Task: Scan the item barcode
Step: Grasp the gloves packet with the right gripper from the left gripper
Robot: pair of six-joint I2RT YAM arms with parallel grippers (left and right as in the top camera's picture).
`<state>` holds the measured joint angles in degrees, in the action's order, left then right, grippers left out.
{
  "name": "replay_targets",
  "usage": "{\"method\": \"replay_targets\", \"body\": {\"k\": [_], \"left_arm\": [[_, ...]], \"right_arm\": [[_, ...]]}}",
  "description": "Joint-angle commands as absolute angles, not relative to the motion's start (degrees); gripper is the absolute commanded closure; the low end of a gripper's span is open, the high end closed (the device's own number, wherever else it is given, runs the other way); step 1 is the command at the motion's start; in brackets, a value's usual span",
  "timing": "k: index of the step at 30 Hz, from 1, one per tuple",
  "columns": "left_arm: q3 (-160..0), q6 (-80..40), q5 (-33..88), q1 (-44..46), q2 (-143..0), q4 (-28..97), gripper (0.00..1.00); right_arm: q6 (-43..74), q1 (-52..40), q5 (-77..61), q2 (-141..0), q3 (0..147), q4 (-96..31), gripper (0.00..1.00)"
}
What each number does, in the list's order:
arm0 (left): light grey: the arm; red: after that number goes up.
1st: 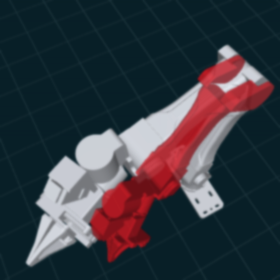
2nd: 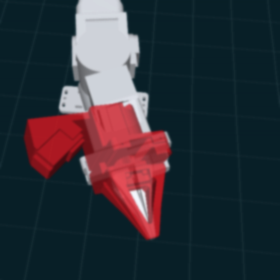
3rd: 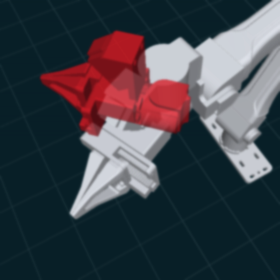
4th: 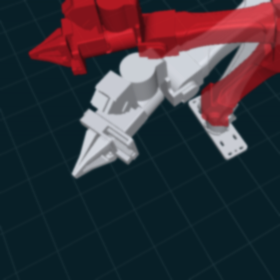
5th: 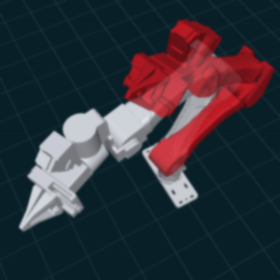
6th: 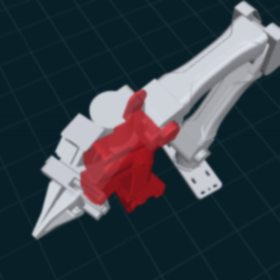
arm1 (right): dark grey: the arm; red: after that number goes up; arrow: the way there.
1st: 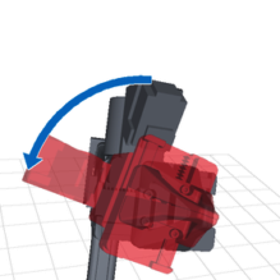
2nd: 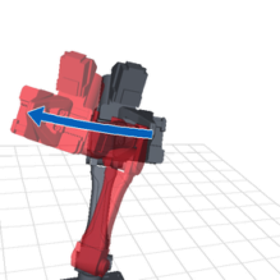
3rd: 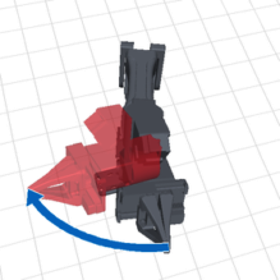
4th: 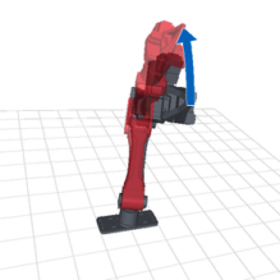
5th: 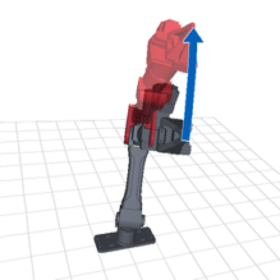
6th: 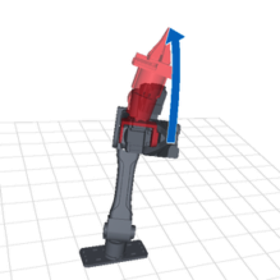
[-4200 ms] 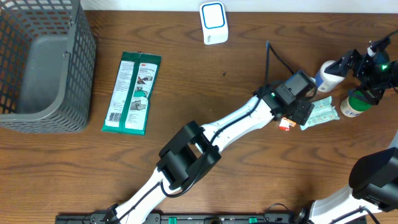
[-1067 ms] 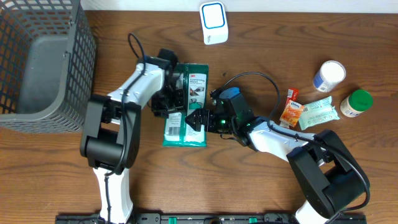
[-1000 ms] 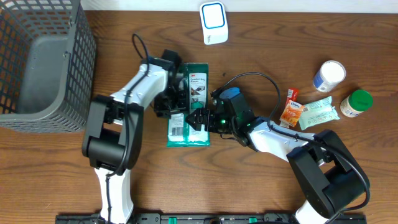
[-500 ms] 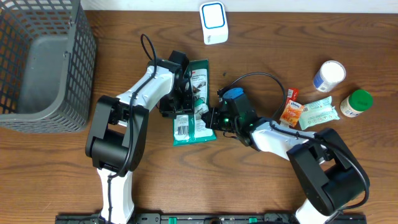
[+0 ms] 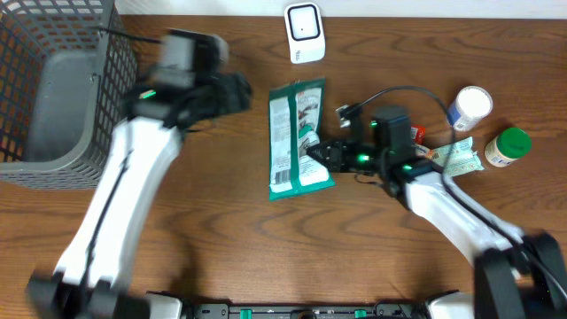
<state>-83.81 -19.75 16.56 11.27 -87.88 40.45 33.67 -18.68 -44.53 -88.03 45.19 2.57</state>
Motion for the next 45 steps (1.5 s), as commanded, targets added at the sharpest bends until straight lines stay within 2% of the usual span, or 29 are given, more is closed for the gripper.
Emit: {"method": "replay_targets", "body": {"k": [1, 6, 13, 23, 26, 27, 28, 30, 32, 34, 38, 45], "left_arm": [[-84.07, -21.12, 10.33, 8.21, -83.26, 41.21, 0.37], [-84.07, -21.12, 6.37, 4.36, -81.58, 42.41, 0.36], [-83.55, -21.12, 6.44, 3.64, -84.38, 45.65, 0.37], [-81.32, -21.06, 7.33, 8.95, -94.59, 47.72, 0.40], [-81.32, -20.49, 11.31, 10.81, -97.80, 47.51, 0.40], [-81.32, -20.43, 12.58, 11.42, -98.83, 47.51, 0.40], [-81.32, -20.43, 13.34, 12.16, -100.12, 47.55, 0.40], [-81.32, -20.32, 13.50, 13.56, -102.72, 47.66, 0.40], [-81.32, -20.18, 13.52, 15.00, -105.97, 47.70, 0.41], [-81.32, -19.99, 13.52, 16.47, -109.54, 47.70, 0.44], [-81.32, -18.44, 13.50, 18.46, -115.00, 47.20, 0.46], [-81.32, -18.44, 13.50, 19.55, -119.44, 47.09, 0.46]], "right_arm": [[26.28, -17.12, -52.90, -80.58, 45.30, -0.54, 0.99], [22.20, -15.77, -54.68, -72.34, 45.30, -6.00, 0.99], [20.45, -15.35, -34.76, -72.95, 44.29, -20.69, 0.99], [33.78, -19.49, -34.96, -89.06, 38.28, -7.70, 0.99], [35.75, -21.98, -34.94, -93.01, 38.28, -5.80, 0.99], [36.49, -22.72, -34.94, -94.00, 38.28, -5.30, 0.95], [36.64, -23.40, -34.94, -94.80, 38.30, -4.71, 0.85], [36.60, -23.97, -34.74, -95.61, 38.30, -4.21, 0.58], [35.79, -23.38, -34.54, -95.57, 38.35, -3.73, 0.37], [33.91, -21.82, -34.39, -95.48, 38.54, -3.25, 0.21], [32.53, -17.93, -31.70, -95.59, 38.57, -2.96, 0.16], [32.10, -16.80, -31.35, -98.85, 38.57, -1.74, 0.17]]}}
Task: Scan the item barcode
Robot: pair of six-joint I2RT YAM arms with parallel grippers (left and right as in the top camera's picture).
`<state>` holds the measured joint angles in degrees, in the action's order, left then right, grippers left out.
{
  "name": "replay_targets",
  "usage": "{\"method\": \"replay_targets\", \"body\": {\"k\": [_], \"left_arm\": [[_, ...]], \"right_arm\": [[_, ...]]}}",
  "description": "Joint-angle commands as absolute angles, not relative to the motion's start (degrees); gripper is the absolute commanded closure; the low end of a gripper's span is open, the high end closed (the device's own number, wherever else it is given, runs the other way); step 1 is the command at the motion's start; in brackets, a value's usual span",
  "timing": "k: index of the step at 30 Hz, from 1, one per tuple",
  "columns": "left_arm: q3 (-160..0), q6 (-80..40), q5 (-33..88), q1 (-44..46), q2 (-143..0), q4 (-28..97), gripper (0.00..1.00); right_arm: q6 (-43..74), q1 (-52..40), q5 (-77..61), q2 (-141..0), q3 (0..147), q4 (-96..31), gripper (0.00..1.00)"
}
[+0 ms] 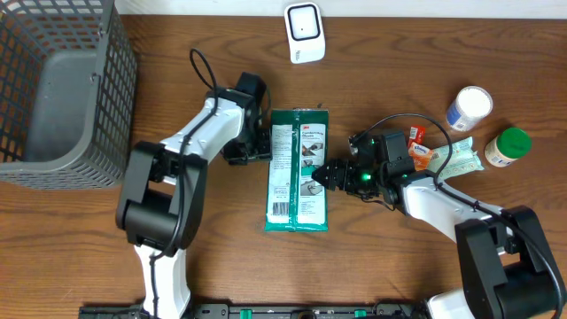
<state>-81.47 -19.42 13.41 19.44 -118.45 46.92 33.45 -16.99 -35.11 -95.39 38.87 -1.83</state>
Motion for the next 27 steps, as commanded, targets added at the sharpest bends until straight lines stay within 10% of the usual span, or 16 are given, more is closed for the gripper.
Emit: {"method": "replay_targets", "body": {"k": [1, 12, 21, 27], "left_arm": [[-81.30, -18.46, 13.47, 19.59, -119.85, 47.11, 0.46], [-78.43, -18.02, 13.52, 21.76, -120.57, 46.83, 0.46], [-78.04, -18.06, 13.56, 24.10, -120.57, 45.04, 0.46], [-78.04, -18.04, 14.17, 24.51, -120.57, 44.45, 0.46]], "right_arm": [[32.10, -17.04, -31.38, -99.72, 38.57, -0.86, 0.17], [36.82, -23.20, -35.27, -107.90, 38.57, 12.08, 0.47], [36.84, -24.97, -34.44, -107.92, 38.54, 11.60, 0.46], [38.15, -25.98, -32.42, -107.92, 38.54, 13.06, 0.82]]}}
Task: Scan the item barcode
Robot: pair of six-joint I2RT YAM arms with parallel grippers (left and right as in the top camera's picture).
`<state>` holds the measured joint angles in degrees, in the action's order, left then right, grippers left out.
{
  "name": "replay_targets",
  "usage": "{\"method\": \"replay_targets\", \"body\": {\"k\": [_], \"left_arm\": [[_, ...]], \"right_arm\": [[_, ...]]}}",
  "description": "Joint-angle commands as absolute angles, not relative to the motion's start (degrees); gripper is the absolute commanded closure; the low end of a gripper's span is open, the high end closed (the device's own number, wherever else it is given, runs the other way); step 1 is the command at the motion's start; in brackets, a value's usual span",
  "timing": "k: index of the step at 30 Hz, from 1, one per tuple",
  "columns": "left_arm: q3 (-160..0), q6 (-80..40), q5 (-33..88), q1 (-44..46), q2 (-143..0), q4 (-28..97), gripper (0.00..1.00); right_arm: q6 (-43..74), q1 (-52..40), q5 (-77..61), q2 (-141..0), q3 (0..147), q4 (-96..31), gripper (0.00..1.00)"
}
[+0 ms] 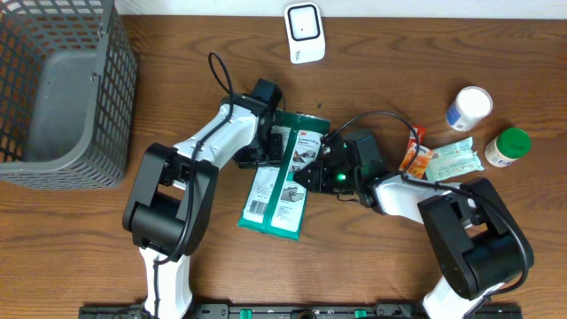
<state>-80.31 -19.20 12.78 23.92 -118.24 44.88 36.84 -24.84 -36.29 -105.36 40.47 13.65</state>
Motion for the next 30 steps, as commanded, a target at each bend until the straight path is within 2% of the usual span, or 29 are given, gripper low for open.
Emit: {"method": "replay_targets", "body": {"k": [1, 2, 6, 11, 17, 21, 26, 30], "left_arm": [[-78.04, -18.04, 14.17, 24.51, -120.55, 44.47, 0.48], [-78.06, -18.04, 14.20, 24.51, -120.53, 44.49, 0.50], [-78.61, -18.06, 14.35, 23.62, -116.95, 44.16, 0.53], [-79.55, -19.40, 14.37, 19.00, -106.15, 41.56, 0.53], [-79.53, -20.03, 13.58, 10.46, -91.94, 38.63, 0.48], [-79.53, -20.03, 8.60, 5.02, -87.05, 38.65, 0.48], [-79.48, -20.01, 3.01, -0.78, -86.30, 38.61, 0.43], [-79.46, -19.97, 1.85, -3.11, -86.85, 38.00, 0.40]], "right_arm": [[38.13, -25.96, -32.42, -107.92, 38.54, 13.61, 0.96], [38.11, -25.87, -32.49, -107.85, 38.54, 14.37, 0.99], [33.30, -25.69, -32.58, -104.44, 38.54, 14.66, 0.99], [23.70, -25.50, -29.91, -90.85, 38.59, 6.04, 0.99], [13.87, -25.61, -20.43, -68.90, 39.75, -11.38, 0.99], [7.94, -25.58, -11.99, -58.59, 45.74, -26.98, 0.99], [-2.28, -25.98, 2.17, -57.21, 62.81, -48.69, 0.99], [-7.84, -29.71, 13.13, -61.54, 72.34, -56.45, 0.99]]}}
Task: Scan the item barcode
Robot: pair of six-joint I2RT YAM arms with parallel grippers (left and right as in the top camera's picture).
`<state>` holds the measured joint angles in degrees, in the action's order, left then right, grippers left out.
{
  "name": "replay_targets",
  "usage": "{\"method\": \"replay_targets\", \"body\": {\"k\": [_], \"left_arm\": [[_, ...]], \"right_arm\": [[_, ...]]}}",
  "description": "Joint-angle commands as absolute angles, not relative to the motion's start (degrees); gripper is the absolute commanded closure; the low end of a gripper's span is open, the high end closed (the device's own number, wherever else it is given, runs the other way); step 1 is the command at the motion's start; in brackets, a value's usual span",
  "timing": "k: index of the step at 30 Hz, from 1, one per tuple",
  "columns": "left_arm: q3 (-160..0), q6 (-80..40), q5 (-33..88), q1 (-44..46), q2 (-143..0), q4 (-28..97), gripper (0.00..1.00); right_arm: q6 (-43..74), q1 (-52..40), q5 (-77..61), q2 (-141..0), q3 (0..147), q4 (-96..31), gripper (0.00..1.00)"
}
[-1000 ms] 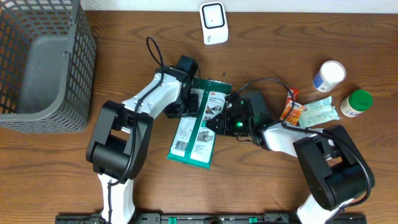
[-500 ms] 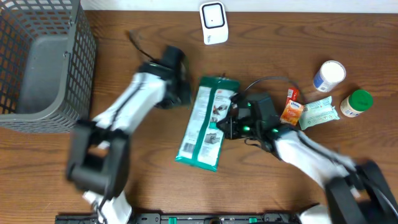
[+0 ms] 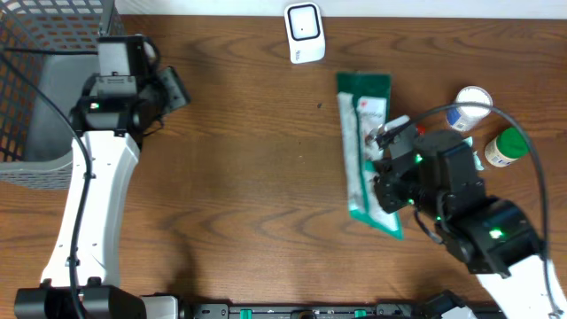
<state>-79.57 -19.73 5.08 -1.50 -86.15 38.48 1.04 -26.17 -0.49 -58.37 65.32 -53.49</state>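
Note:
The item is a long green and white packet. It appears large in the overhead view, lifted off the table right of centre, with its long side running away from me. My right gripper is shut on its lower right part, with the wrist over that end. The white barcode scanner stands at the table's far edge, up and left of the packet. My left gripper hangs open and empty at the left, beside the basket. No barcode is readable on the packet.
A grey wire basket fills the far left corner, partly under my left arm. A white bottle and a green-capped bottle stand at the right, just beyond my right arm.
My left gripper has let go of the packet and now sits by the basket. The packet, then tilted at mid-table, is now to the right and raised in my right gripper.
First the packet lay flat below the scanner with my right gripper at its right edge and my left arm nearby. Then both grippers flanked it. Then they held it tilted at mid-table. Now my right gripper alone holds it raised on the right.

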Motion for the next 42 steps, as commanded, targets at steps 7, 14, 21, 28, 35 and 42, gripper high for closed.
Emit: {"method": "replay_targets", "body": {"k": [7, 14, 21, 28, 35, 42], "left_arm": [[-79.40, -20.01, 1.85, -5.87, -86.96, 36.93, 0.33], [-79.40, -19.99, 1.85, -7.49, -86.96, 36.97, 0.27], [-79.42, -20.01, 1.87, -7.60, -86.96, 36.97, 0.18], [-79.40, -20.01, 1.87, -7.60, -86.96, 36.99, 0.17], [-79.40, -20.01, 1.87, -7.60, -86.96, 36.99, 0.16], [-79.40, -20.01, 1.87, -7.60, -86.96, 36.99, 0.16]], "right_arm": [[-23.73, -43.97, 31.20, -72.05, 78.39, -56.99, 0.99], [-33.80, -55.92, 47.51, -83.57, 78.43, -56.27, 0.99], [-39.79, -60.03, 50.83, -89.17, 78.41, -50.24, 0.99], [-58.54, -58.17, 48.84, -89.93, 78.37, -34.54, 0.99], [-78.43, -55.13, 48.80, -95.00, 78.37, -17.76, 0.99], [-99.70, -48.34, 43.66, -104.73, 78.37, 5.65, 0.99]]}}
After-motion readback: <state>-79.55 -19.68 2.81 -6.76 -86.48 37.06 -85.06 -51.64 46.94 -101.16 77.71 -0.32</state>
